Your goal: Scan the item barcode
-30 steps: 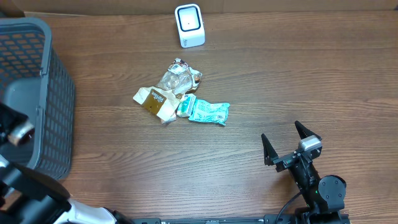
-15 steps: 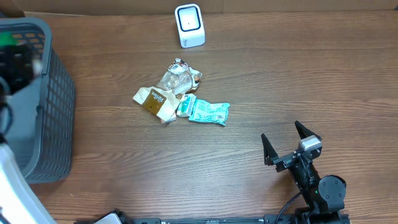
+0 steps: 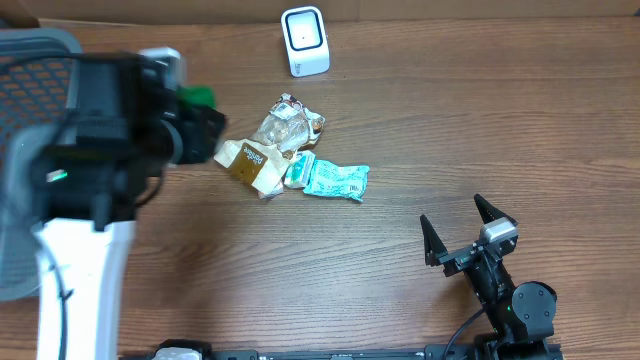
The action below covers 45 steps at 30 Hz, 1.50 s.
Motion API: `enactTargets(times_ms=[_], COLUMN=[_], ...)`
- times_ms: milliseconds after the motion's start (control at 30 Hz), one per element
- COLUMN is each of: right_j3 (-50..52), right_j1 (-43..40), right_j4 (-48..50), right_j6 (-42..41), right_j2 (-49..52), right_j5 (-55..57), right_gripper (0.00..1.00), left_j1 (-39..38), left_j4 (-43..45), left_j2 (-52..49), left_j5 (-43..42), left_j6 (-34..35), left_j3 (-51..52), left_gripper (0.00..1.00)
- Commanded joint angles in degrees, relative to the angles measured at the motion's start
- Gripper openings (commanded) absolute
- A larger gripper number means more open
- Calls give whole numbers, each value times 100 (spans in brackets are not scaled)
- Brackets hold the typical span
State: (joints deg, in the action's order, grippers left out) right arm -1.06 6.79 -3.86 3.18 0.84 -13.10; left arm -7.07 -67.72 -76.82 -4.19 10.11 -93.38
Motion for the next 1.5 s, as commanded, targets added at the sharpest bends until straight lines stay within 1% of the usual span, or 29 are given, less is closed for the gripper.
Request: enactTargets(times_ms=[0, 200, 400, 467, 533, 733, 800, 867, 933, 1067, 1167, 1233, 1367, 1467], right_j3=[61, 61, 61, 61, 61, 61, 61, 61, 61, 61, 61, 61, 61, 61], right_j1=[-7, -7, -4, -4, -4, -4, -4, -4, -4, -7, -4, -4, -4, -4], right_j4=[42, 42, 42, 42, 39, 42, 42, 42, 42, 42, 42, 42, 42, 42], right_j6=[-11, -11, -11, -11, -11, -11, -11, -11, -11, -11, -11, -11, -11, -11], right_j2=[-68, -68, -68, -68, -68, -68, -68, -68, -68, -68, -68, -68, -68, -68], right_j5=[-2, -2, 0, -2, -2, -2, -2, -2, -2, 0, -2, -2, -2, -2], right_gripper=[100, 100, 100, 100, 100, 100, 100, 100, 100, 100, 100, 100, 100, 100], left_j1=[-411, -776, -944, -944, -940, -935, -933, -920, -859, -780, -782, -785, -785, -796], left_j4=[345, 1519, 2929, 3477, 4094, 6470, 7034, 7554, 7737, 8120, 8317, 8369, 8518, 8699], left_j2=[0, 24, 76, 76, 74, -39, -146, -356, -564, -1108, -1405, -1471, -1456, -1429], left_j5=[664, 1108, 1668, 1705, 1707, 1731, 1770, 1991, 2127, 2081, 2017, 1895, 1853, 1847], left_j6=[177, 411, 649, 647, 640, 619, 619, 616, 614, 621, 621, 621, 610, 330], left_j3=[811, 2262, 3598, 4052, 4498, 5792, 6067, 6319, 6365, 6365, 6365, 6365, 6363, 6363], left_gripper=[37, 36, 37, 38, 41, 55, 59, 62, 62, 60, 57, 56, 56, 57])
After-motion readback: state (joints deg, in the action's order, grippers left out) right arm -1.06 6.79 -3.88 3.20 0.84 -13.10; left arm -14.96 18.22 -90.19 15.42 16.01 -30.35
